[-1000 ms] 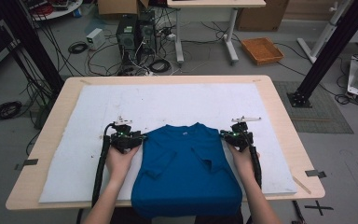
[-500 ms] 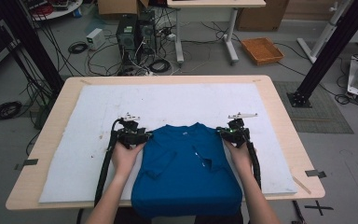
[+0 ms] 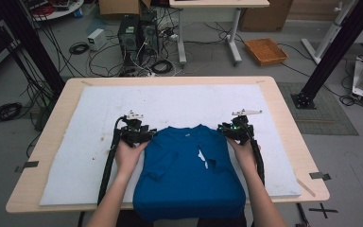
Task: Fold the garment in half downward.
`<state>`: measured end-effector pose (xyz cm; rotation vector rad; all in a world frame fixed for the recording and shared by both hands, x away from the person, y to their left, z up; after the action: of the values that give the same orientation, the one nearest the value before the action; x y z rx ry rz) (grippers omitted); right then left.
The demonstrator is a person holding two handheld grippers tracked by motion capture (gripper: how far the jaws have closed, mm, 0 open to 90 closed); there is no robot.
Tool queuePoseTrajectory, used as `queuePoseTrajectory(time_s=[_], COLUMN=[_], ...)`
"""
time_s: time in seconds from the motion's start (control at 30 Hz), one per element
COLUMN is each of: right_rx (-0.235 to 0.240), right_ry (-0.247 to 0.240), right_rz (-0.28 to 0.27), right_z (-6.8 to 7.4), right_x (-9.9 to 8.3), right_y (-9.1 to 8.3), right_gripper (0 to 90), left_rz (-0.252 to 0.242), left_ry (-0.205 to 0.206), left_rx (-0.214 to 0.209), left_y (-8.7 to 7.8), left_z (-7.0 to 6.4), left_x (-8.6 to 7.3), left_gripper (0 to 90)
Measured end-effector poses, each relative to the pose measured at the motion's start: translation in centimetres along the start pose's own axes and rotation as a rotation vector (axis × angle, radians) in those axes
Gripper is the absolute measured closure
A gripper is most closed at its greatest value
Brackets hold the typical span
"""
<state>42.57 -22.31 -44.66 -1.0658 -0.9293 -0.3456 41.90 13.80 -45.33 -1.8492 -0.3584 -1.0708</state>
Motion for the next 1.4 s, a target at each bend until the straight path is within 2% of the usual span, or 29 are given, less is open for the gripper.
queuePoseTrajectory(time_s=[0.1, 0.23, 0.3, 0.37, 0.47, 0.57, 0.63, 0.67, 0.73, 0.83, 0.93, 1.03, 1.17, 1.27, 1.4], right_rx=[0.021, 0.028, 0.027, 0.021, -0.002, 0.014, 0.017, 0.015, 0.015, 0.023, 0.031, 0.044, 0.055, 0.047, 0.037], right_ry=[-0.009, -0.040, -0.062, -0.089, -0.120, -0.134, -0.150, -0.154, -0.149, -0.126, -0.112, -0.093, -0.056, -0.049, -0.041], right_rz=[0.028, 0.060, 0.083, 0.116, 0.126, 0.129, 0.127, 0.128, 0.127, 0.105, 0.078, 0.062, 0.031, 0.032, -0.001], right_z=[0.2, 0.7, 1.0, 1.2, 1.5, 1.5, 1.6, 1.7, 1.7, 1.4, 1.2, 0.9, 0.5, 0.1, -0.2], right_x=[0.5, 0.5, 0.4, 0.2, 0.0, 0.0, -0.1, -0.1, -0.1, 0.0, 0.3, 0.7, 1.6, 2.4, 3.8], right_y=[0.7, 1.5, 1.8, 2.3, 2.4, 2.3, 2.3, 2.3, 2.2, 2.0, 1.8, 1.8, 2.0, 2.4, 2.6], right_gripper=[67.7, 65.1, 65.1, 66.0, 71.9, 83.6, 87.4, 87.7, 88.0, 88.2, 88.2, 88.2, 88.2, 88.2, 88.3], left_rz=[0.019, 0.081, 0.081, 0.085, 0.100, 0.098, 0.095, 0.096, 0.098, 0.090, 0.077, 0.065, 0.047, 0.034, -0.009], left_ry=[0.023, 0.056, 0.075, 0.076, 0.130, 0.138, 0.136, 0.139, 0.147, 0.114, 0.117, 0.103, 0.104, 0.118, 0.119], left_rx=[-0.011, -0.007, 0.002, 0.014, 0.043, 0.043, 0.040, 0.028, 0.021, -0.003, -0.006, -0.015, -0.017, -0.013, -0.011], left_y=[0.6, 1.5, 1.5, 1.5, 1.4, 1.4, 1.4, 1.4, 1.4, 1.4, 1.3, 1.4, 1.4, 1.6, 1.7], left_z=[-0.1, -0.2, -0.3, -0.4, -0.9, -1.2, -1.3, -1.3, -1.3, -0.9, -0.5, -0.1, 0.5, 0.9, 1.6], left_x=[0.5, 0.5, 0.4, 0.4, 0.4, 0.3, 0.2, 0.2, 0.3, 0.3, 0.4, 0.8, 2.1, 3.4, 5.0], left_gripper=[54.8, 54.9, 55.7, 57.6, 65.5, 73.2, 78.6, 84.0, 86.9, 87.6, 87.9, 88.1, 88.1, 88.1, 88.1])
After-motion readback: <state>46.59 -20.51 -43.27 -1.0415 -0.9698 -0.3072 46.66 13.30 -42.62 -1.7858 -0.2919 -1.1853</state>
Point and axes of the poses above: each handheld gripper's, and its own axes: y roughly forward along the jaws, x roughly out of its top, z roughly to its left, the point moved 2 cm from there along y, roughly forward along the jaws, and after that the axes turned 2 degrees about -z, right-handed, at the moved point
